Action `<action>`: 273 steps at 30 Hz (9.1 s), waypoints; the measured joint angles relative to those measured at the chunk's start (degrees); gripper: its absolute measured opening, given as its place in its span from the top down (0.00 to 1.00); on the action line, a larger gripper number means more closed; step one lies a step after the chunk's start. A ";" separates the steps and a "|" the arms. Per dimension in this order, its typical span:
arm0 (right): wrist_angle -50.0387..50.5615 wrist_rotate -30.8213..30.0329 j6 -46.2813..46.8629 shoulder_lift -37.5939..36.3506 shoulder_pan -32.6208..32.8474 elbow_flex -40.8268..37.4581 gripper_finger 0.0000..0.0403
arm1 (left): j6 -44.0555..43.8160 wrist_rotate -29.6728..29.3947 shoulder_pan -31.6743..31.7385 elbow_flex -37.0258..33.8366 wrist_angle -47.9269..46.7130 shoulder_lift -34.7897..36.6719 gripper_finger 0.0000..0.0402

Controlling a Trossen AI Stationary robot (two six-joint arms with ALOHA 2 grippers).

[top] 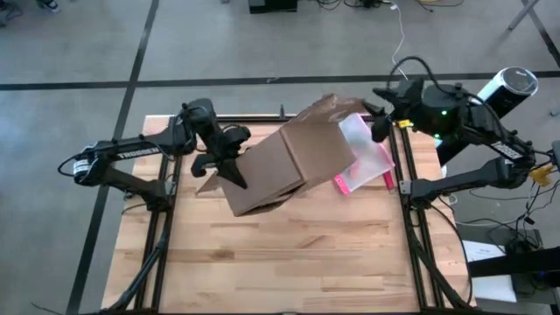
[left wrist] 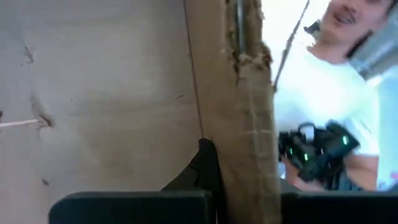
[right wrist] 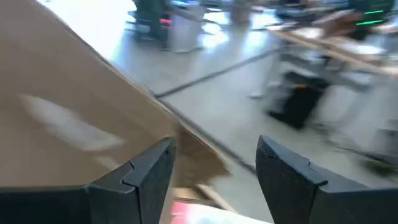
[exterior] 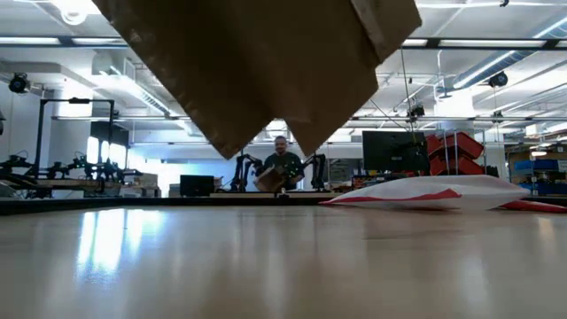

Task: Unpack boxes
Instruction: Break down the cardboard box

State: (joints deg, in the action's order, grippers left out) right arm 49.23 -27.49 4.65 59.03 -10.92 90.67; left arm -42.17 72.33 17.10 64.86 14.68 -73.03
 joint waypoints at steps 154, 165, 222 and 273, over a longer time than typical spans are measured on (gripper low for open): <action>24.08 16.89 23.86 6.70 -6.53 -15.98 0.49 | 28.22 -39.93 16.86 -8.40 -43.89 3.54 0.31; 26.11 11.85 36.34 7.05 -6.64 -24.32 0.49 | 32.84 -39.90 15.90 -8.40 -43.59 -5.13 0.31; 19.07 15.80 33.12 17.66 -12.83 -37.43 0.49 | 46.49 -37.26 15.08 -8.42 -57.79 -5.84 0.31; 17.62 20.32 37.80 14.57 -12.74 -48.20 0.49 | 40.48 -36.78 14.38 -8.22 -56.23 -5.84 0.31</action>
State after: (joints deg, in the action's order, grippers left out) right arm 66.84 -7.18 42.45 73.60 -23.66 42.48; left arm -1.69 35.55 31.48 56.64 -41.55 -78.87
